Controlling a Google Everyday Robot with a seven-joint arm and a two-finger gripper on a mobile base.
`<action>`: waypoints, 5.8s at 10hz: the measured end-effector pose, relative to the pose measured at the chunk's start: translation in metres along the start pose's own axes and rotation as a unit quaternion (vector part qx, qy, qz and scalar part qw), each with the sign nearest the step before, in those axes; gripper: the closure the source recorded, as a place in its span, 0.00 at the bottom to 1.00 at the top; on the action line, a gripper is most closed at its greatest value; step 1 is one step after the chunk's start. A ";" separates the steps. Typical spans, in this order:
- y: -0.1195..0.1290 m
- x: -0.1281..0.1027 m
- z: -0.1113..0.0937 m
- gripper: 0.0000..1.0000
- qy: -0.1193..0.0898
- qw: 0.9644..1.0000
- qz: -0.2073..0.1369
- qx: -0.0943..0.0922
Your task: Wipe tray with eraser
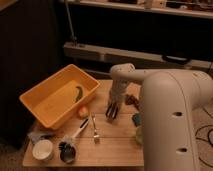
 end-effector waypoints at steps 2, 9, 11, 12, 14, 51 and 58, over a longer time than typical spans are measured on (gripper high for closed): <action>0.008 0.004 -0.036 1.00 -0.004 1.000 -0.011 -0.006; 0.131 0.001 -0.143 1.00 -0.040 0.991 -0.125 -0.004; 0.177 0.004 -0.145 1.00 -0.035 0.986 -0.166 -0.010; 0.194 0.008 -0.142 1.00 -0.033 0.983 -0.182 -0.013; 0.229 0.017 -0.124 1.00 -0.023 0.975 -0.220 -0.020; 0.254 0.011 -0.009 1.00 0.002 0.931 -0.355 -0.085; 0.285 0.126 -0.009 1.00 -0.005 0.884 -0.459 -0.086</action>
